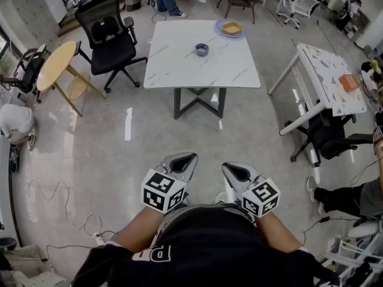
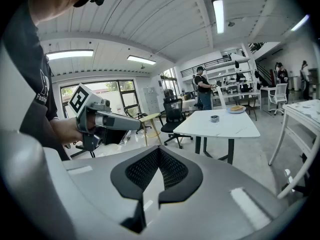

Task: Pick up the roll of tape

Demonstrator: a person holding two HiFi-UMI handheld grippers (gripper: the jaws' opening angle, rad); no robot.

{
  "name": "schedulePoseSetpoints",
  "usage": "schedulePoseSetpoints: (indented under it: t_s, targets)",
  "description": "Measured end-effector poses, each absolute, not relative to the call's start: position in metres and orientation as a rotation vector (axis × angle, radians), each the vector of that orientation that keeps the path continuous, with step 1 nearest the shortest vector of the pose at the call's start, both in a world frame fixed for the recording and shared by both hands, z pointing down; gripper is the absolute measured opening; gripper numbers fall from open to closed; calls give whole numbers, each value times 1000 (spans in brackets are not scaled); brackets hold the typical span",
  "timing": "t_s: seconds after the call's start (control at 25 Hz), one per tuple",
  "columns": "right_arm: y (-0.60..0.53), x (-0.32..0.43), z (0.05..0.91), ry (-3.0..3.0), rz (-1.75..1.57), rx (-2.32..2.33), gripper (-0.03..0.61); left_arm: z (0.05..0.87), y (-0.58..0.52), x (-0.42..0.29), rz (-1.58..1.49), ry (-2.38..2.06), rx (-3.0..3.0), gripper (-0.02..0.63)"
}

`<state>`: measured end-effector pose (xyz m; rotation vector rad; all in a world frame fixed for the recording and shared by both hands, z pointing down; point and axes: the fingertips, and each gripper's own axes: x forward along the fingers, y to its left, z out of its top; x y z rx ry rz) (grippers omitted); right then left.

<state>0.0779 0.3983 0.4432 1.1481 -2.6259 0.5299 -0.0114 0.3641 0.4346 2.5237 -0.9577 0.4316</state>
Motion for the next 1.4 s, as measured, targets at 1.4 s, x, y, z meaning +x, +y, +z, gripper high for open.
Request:
schedulePoseSetpoints:
  t_s: [1.4]
  targets:
    - [397,1,447,-2616,537,1202,0,444,366,-81,416,-872,2516,58]
